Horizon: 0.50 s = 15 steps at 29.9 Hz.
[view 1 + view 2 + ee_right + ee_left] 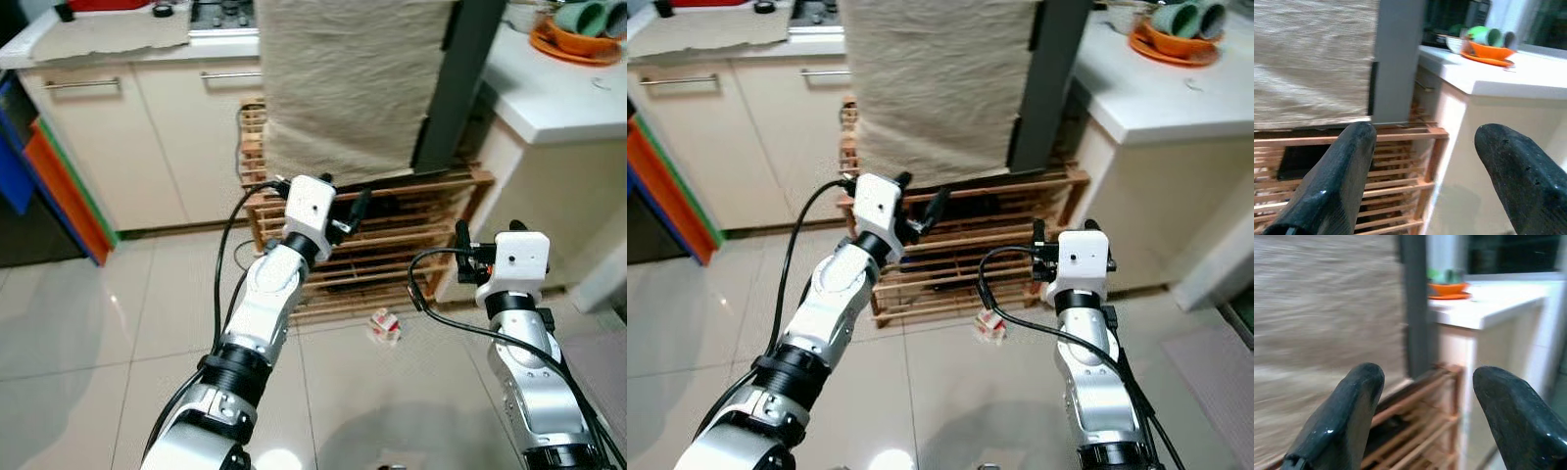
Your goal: Restocking fridge
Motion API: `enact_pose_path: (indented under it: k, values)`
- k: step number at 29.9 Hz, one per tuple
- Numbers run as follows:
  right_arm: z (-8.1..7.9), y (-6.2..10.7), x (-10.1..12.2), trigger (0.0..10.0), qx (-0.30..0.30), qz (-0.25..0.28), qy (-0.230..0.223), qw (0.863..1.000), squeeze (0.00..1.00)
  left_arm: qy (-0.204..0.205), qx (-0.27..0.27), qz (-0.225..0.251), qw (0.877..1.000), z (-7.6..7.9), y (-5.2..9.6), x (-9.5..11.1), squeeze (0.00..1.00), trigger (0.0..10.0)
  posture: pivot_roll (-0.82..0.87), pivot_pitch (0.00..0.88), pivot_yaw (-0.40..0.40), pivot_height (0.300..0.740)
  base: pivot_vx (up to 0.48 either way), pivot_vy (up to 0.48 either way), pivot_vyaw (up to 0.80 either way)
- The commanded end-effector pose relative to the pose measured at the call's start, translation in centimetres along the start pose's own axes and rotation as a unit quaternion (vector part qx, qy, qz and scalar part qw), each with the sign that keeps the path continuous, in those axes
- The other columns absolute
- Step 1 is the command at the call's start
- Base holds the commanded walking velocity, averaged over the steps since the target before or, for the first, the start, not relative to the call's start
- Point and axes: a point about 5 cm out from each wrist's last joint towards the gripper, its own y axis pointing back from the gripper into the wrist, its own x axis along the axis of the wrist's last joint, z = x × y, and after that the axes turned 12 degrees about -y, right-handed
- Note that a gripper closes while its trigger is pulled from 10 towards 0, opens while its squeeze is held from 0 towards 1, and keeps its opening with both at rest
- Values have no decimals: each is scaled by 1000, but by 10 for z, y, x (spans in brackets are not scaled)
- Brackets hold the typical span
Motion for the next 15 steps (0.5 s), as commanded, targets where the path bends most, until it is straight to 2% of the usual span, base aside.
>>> enact_pose_path:
  k: [1, 11, 12, 15]
  values:
    - [1, 2, 1, 10000, 1, 8, 0, 1000, 0, -5, -8, -3, 1000, 0, 0, 0, 0, 10000, -55, 0, 29, 740, 0, 0, -688]
    - [2, 1, 0, 10000, -3, 16, 3, 1000, 0, -37, -57, 13, 998, 8, 2, 4, 0, 10000, -49, 0, 32, 740, 0, 0, -689]
    - [2, 1, 0, 10000, -4, 17, 3, 1000, 0, -38, -76, 27, 996, 12, 2, 7, 0, 10000, -48, 0, 31, 740, 349, -326, -688]
    - [1, 0, 1, 10000, -4, 19, 3, 1000, 0, -29, -85, 38, 995, 15, 2, 10, 0, 10000, -48, 0, 32, 740, 359, -315, -690]
